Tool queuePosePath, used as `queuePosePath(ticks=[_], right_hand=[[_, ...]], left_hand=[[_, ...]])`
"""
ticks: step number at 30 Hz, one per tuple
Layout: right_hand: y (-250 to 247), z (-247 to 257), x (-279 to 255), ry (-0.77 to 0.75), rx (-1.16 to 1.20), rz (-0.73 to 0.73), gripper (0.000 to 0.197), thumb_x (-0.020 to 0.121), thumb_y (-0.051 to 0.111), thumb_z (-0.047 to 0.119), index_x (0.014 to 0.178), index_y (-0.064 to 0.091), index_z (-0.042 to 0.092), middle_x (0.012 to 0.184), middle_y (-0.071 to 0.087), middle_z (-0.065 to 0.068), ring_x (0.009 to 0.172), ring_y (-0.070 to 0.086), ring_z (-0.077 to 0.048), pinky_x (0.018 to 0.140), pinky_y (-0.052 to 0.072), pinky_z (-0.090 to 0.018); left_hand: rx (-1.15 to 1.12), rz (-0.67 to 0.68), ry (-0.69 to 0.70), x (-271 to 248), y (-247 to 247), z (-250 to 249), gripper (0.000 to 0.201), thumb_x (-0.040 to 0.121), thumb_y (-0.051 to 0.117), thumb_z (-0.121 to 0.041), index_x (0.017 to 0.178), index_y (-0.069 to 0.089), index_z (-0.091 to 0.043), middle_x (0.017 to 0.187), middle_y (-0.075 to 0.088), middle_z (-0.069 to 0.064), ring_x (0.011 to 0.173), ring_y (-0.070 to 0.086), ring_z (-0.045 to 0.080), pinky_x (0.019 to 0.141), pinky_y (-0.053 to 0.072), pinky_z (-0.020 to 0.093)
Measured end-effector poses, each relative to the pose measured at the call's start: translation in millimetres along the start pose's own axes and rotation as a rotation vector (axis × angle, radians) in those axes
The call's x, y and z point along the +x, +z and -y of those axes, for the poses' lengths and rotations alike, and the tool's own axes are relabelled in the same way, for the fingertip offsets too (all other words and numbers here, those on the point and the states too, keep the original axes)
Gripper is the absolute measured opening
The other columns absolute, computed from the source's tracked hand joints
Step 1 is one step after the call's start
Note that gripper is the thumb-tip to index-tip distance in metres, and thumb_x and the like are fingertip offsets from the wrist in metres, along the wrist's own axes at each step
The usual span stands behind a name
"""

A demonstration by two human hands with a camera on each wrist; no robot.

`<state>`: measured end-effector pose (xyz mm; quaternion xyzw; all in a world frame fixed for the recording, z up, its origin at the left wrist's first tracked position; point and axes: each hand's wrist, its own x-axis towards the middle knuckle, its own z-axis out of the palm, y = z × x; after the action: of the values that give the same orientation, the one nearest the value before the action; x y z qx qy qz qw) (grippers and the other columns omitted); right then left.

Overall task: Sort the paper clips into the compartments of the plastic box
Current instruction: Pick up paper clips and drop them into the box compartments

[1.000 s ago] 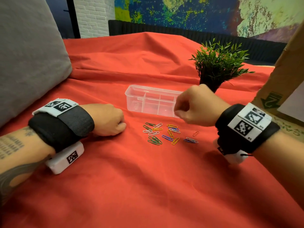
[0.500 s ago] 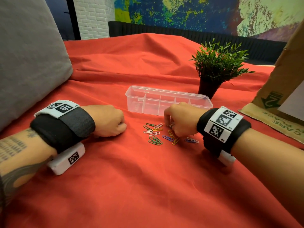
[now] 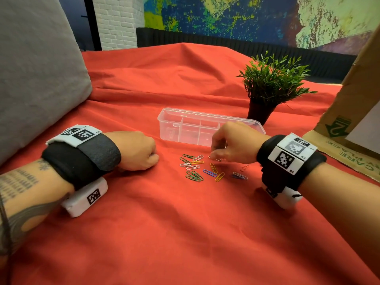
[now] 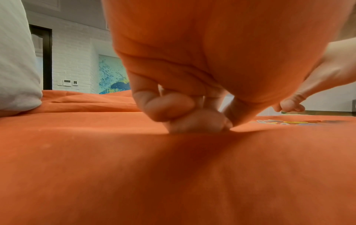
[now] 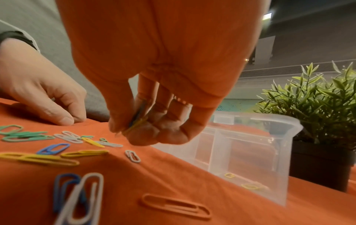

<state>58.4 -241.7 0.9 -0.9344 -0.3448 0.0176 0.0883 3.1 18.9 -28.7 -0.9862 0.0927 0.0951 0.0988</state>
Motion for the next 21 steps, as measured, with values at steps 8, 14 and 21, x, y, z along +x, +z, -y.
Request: queuePosePath(ticks=[8,14,21], right_hand=[[-3.2,-5.4,-3.6,0.046,0.092,0.031,0.031,0.073,0.066,-0.004,0.082,0.078,0.022,0.072,0.078,0.004,0.069,0.071,-0.003,0.066,0.055,-0.017],[-7.3,-2.1,-9.9,0.063,0.001,0.042,0.014,0.074,0.073,0.012,0.080,0.080,0.022,0.068,0.075,0.006,0.063,0.067,-0.007,0.049,0.043,-0.009],[-0.6,3.2,-7.7,0.052,-0.079,0.106,0.013,0.072,0.076,0.021,0.082,0.079,0.030,0.080,0.075,0.005,0.081,0.070,-0.013,0.076,0.058,-0.030]], left_hand=[[0.002,0.009,0.000,0.4,-0.2,0.0,0.046,0.104,0.040,-0.041,0.073,0.058,-0.012,0.090,0.079,0.018,0.078,0.064,0.036,0.078,0.053,0.036],[0.001,0.011,0.000,-1.2,-1.3,-1.1,0.044,0.104,0.041,-0.040,0.079,0.063,-0.012,0.094,0.079,0.017,0.080,0.063,0.035,0.081,0.054,0.036],[0.000,0.019,-0.011,-0.3,-1.3,-1.0,0.045,0.104,0.040,-0.041,0.075,0.060,-0.012,0.089,0.080,0.016,0.077,0.064,0.034,0.079,0.053,0.036]])
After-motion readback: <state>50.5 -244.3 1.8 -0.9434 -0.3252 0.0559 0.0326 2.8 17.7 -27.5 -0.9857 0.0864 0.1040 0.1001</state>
